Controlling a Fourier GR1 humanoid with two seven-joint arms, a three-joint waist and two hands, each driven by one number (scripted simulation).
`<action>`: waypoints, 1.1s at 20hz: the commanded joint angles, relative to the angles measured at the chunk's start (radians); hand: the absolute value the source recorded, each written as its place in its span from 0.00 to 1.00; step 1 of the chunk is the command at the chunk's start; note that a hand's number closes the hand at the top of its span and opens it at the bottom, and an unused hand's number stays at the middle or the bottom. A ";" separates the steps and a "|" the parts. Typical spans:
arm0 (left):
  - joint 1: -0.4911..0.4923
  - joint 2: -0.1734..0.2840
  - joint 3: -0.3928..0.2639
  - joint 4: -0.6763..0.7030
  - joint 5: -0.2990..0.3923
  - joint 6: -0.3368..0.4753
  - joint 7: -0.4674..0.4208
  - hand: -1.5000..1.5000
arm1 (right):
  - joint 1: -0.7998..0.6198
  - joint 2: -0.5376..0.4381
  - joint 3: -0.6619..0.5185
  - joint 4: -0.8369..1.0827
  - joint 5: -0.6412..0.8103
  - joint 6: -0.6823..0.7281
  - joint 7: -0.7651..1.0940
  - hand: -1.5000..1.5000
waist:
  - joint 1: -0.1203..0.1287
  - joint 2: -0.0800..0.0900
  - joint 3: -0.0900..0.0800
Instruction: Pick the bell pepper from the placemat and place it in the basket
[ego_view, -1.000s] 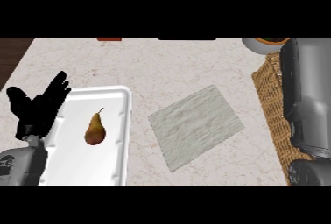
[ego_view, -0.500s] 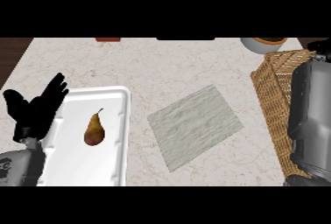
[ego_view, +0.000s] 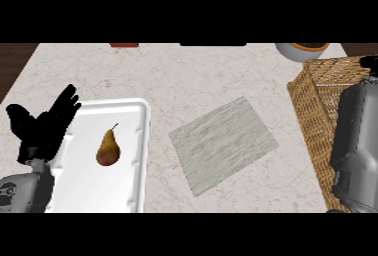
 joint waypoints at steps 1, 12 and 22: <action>0.040 0.010 0.007 0.010 0.015 -0.036 -0.029 0.50 | 0.023 0.021 -0.017 -0.088 -0.006 -0.122 0.124 0.00 | 0.000 -0.001 0.000; 0.025 0.021 0.024 0.021 0.001 -0.011 -0.018 0.50 | 0.179 0.103 0.072 -0.633 -0.104 -0.063 0.160 0.00 | -0.009 -0.017 -0.001; 0.057 0.009 0.016 0.021 -0.005 -0.014 -0.044 0.50 | 0.621 0.104 0.359 -1.060 -0.353 0.164 0.245 0.00 | -0.026 -0.022 0.000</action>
